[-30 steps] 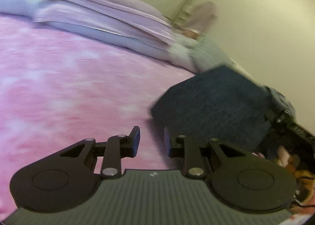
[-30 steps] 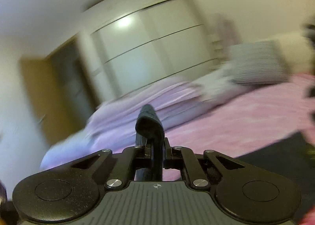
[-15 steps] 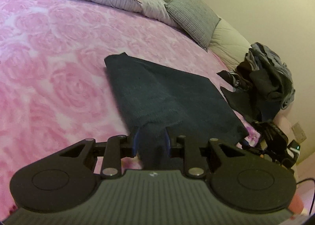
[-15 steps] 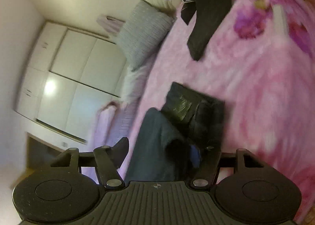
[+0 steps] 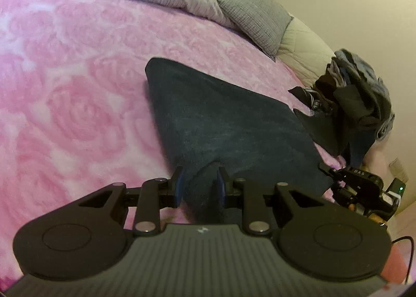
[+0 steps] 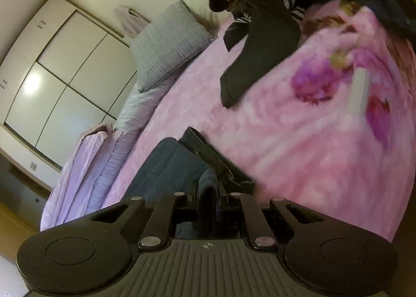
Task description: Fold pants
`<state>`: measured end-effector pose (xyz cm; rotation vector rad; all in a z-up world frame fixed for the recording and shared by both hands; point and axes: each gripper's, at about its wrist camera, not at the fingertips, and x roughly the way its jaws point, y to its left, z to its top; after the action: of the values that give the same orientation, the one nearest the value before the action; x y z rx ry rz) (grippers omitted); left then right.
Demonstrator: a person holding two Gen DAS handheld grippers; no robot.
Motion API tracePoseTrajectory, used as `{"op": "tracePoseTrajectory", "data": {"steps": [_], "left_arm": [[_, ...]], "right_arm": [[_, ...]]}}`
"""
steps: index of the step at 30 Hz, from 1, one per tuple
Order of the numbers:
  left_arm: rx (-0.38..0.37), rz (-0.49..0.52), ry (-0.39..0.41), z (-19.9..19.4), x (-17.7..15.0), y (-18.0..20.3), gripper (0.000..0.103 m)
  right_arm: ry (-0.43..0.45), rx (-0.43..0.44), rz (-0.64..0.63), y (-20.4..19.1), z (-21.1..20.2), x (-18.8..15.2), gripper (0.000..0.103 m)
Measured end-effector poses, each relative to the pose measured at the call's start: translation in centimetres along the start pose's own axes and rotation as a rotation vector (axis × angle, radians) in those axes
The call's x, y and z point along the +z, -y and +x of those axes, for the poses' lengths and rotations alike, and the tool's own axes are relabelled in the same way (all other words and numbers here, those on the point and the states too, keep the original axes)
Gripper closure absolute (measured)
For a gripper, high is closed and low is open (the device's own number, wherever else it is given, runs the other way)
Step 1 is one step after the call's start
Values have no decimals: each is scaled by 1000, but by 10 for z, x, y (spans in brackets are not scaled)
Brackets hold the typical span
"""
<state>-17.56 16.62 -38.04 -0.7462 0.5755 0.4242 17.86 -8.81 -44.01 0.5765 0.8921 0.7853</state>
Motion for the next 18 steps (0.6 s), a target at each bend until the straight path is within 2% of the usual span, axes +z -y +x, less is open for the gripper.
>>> {"op": "tracePoseTrajectory", "data": {"steps": [2,4,5,6,7,9,11,14,15,16,18], "left_arm": [[-40,-70,-1,0,1,-8,68],[-73,-142,-7,2,1,-17,59],[-89,-175,-15,5,1,-21,59],[-110,-209,-31,9,1,-25,56],[-124,-228,-43,13,0,-26,54],[-132,-246,-75,25,-3,-25,54],[-139,-267,-99,36,-5,-25,54],[-179,-325,-101,51,-9,-30,57],[-194,-351,-100,54,-9,-32,65],[-210,-372,-102,57,-8,-35,79],[-214,-365,-102,57,-8,-35,86]], "right_arm": [[-41,-18,-45,-8,-7,11,89],[-16,-42,-96,-15,-10,22,72],[6,-68,-118,-15,-17,23,48],[24,-80,-131,-14,-14,27,32],[7,-59,-134,-12,-12,31,31],[-132,21,-109,-2,6,38,31],[-213,25,-70,8,26,37,32],[-229,31,-79,12,36,36,41],[-241,34,-79,12,36,36,48],[-257,34,-81,12,36,35,53],[-278,33,-90,12,36,33,68]]}}
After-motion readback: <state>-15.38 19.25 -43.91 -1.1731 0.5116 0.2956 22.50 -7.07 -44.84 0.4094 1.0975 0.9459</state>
